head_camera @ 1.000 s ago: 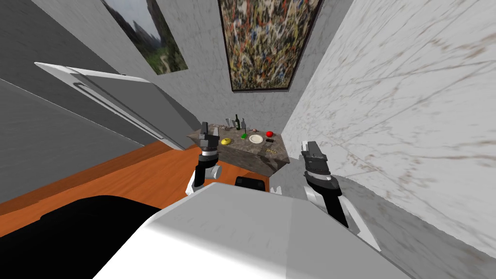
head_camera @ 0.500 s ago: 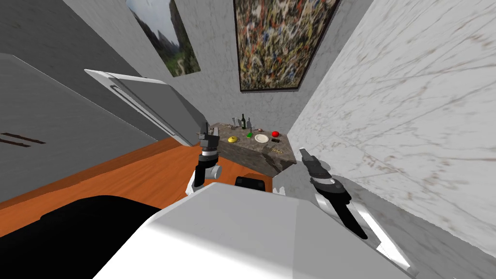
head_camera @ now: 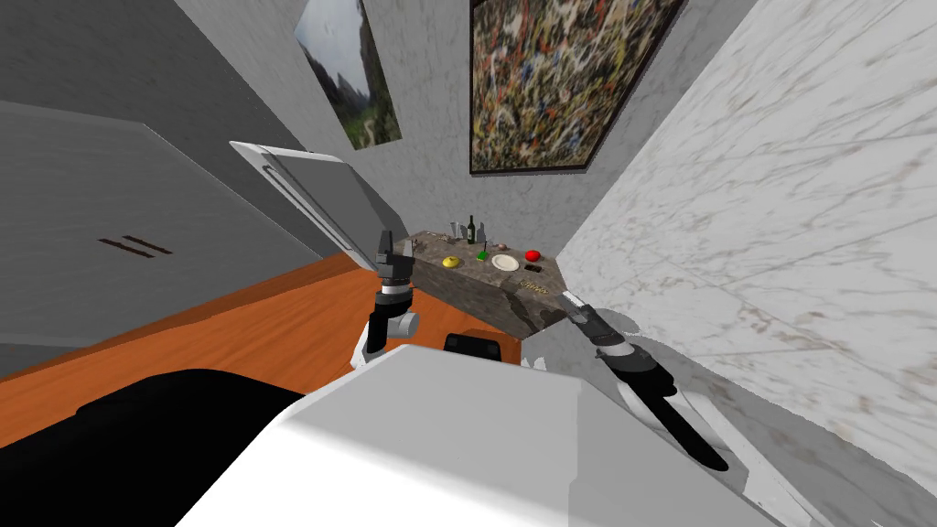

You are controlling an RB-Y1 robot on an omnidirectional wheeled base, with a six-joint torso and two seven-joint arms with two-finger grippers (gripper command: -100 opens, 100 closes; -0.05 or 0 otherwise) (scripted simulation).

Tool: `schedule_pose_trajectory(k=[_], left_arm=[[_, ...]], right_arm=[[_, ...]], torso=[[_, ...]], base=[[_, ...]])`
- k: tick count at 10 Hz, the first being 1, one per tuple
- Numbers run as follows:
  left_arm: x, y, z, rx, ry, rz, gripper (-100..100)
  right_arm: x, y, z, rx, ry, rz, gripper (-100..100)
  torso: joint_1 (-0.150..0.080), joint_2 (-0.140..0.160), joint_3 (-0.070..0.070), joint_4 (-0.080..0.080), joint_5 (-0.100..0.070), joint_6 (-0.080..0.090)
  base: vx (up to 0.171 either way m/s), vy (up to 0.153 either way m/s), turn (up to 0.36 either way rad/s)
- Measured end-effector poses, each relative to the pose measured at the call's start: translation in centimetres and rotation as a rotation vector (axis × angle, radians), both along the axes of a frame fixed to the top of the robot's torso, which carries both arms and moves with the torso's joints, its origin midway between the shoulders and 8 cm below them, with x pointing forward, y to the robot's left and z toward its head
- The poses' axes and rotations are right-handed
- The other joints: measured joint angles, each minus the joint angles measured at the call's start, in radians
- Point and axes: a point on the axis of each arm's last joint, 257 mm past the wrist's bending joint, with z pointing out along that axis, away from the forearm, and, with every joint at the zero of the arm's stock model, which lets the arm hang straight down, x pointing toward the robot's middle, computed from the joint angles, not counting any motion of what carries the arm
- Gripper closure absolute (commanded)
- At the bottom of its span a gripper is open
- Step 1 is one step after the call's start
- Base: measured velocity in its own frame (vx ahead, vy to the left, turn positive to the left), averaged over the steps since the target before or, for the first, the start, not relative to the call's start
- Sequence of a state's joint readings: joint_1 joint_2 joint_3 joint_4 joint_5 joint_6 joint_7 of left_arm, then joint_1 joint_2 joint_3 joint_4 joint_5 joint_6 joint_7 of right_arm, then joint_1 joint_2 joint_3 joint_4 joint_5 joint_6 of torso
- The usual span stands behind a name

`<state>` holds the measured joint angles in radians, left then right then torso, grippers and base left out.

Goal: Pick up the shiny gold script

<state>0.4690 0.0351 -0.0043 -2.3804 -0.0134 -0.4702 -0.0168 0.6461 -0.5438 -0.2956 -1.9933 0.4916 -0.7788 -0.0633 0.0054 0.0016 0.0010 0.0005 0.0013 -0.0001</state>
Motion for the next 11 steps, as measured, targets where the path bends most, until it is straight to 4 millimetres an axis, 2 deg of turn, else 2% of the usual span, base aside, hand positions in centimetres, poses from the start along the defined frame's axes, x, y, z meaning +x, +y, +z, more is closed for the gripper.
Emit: schedule_pose_trajectory(k=[4,7,9,11], left_arm=[[0.0,0.0,0.0,0.000,0.000,0.000,0],[0.0,0.0,0.0,0.000,0.000,0.000,0],[0.0,0.0,0.0,0.000,0.000,0.000,0],[0.0,0.0,0.0,0.000,0.000,0.000,0]], right_arm=[[-1.0,-2.9,-4.9,-0.159,0.131,0.015,-100],[-1.7,-4.9,-7.7,-0.261,0.220,0.030,-100],[-2.7,-7.3,-11.0,-0.351,0.314,0.037,-100],[-4.1,-9.2,-13.0,-0.439,0.393,0.052,-100]], torso=[[-0.002,-0.002,-0.001,0.000,0.000,0.000],[-0.003,-0.002,-0.001,-0.001,-0.001,0.000],[-0.002,-0.004,-0.002,-0.001,0.000,0.000],[-0.002,-0.005,-0.003,-0.001,0.000,0.000]], base=[[0.010,0.070,0.126],[0.028,0.059,0.152],[0.047,0.069,0.193],[0.059,0.062,0.152]])
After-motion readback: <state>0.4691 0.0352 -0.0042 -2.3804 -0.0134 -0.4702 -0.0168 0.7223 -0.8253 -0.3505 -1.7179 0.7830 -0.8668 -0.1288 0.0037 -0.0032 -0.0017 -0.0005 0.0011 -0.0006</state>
